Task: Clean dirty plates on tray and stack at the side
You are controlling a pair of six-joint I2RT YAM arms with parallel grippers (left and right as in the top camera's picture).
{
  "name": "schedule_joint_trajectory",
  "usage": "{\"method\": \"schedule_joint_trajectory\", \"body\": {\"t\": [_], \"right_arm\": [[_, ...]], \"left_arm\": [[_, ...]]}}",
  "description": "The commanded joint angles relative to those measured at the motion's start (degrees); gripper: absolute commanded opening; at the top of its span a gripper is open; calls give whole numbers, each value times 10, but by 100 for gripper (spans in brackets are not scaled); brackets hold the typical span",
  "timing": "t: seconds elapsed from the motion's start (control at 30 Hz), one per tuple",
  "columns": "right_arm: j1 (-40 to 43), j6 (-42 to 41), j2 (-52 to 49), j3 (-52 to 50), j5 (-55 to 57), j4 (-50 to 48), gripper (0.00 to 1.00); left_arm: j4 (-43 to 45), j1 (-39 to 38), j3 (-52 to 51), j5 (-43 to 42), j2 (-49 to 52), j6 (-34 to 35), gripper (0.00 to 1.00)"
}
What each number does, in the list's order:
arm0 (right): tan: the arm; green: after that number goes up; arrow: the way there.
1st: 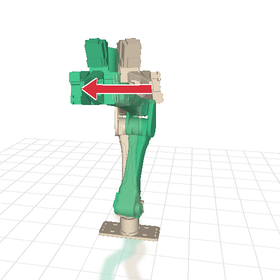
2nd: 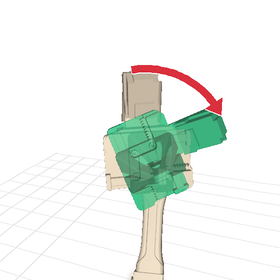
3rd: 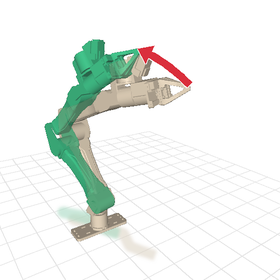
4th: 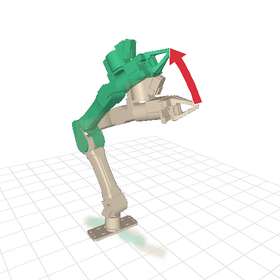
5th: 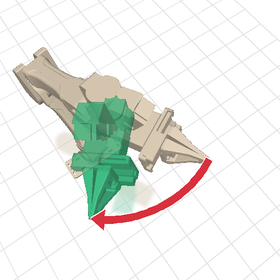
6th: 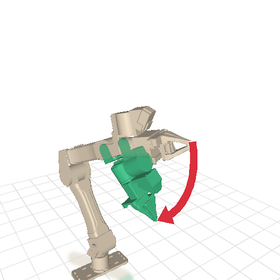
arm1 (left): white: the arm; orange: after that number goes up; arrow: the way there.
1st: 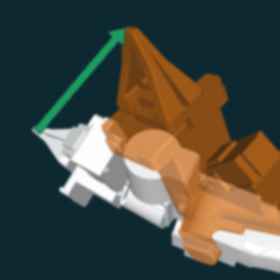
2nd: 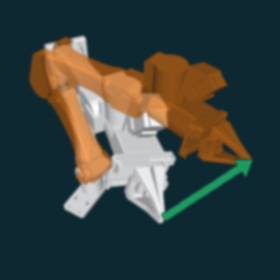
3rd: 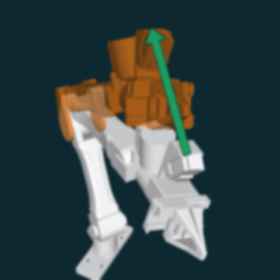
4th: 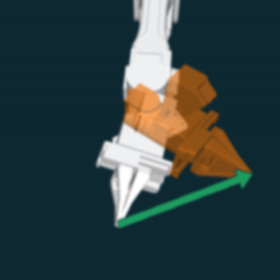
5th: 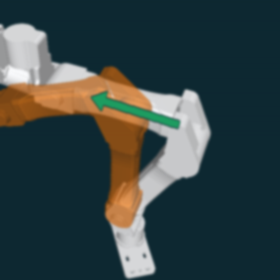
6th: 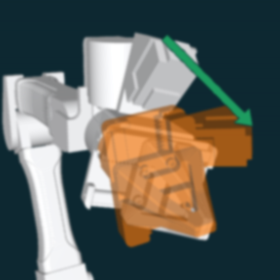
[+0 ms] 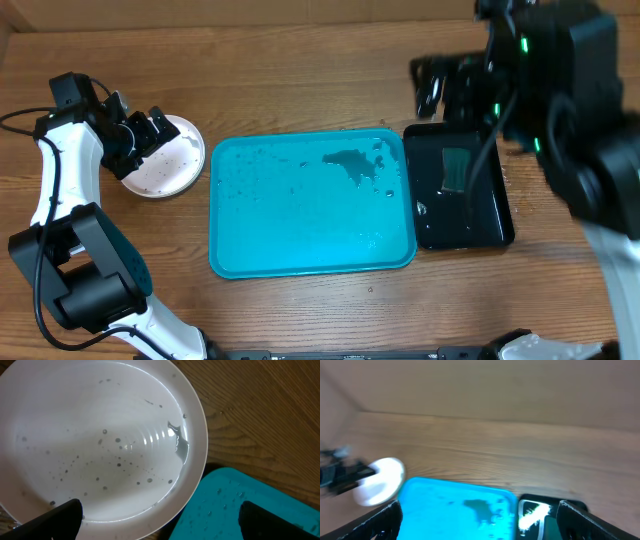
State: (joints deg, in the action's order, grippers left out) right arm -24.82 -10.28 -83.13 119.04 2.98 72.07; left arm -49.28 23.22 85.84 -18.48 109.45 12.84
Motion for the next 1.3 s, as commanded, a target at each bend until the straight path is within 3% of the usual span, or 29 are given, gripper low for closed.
{"method": "schedule_joint_trajectory", "body": {"t": [0.0, 0.2, 0.37, 0.47, 0.67, 0.83, 1.0, 1.27], "right_arm": [[-37, 5, 54, 10, 9, 11, 100], [-38, 28, 170, -20, 15, 26, 100], [3, 30, 305, -157, 14, -38, 100], [49, 30, 400, -290, 12, -113, 100], [122, 30, 610, -621, 4, -352, 100], [157, 30, 713, -813, -41, -533, 100], [191, 30, 779, -975, -107, -710, 100], [202, 28, 830, -1114, -108, -806, 100]], "left_arm": [[1, 0, -3, -10, 0, -17, 100], [1, 0, -3, -10, 0, -17, 100], [1, 0, -3, -10, 0, -17, 100], [1, 0, -3, -10, 0, -17, 100], [1, 0, -3, -10, 0, -17, 100], [1, 0, -3, -10, 0, -17, 100], [1, 0, -3, -10, 0, -17, 100], [1, 0, -3, -10, 0, -17, 100]]}}
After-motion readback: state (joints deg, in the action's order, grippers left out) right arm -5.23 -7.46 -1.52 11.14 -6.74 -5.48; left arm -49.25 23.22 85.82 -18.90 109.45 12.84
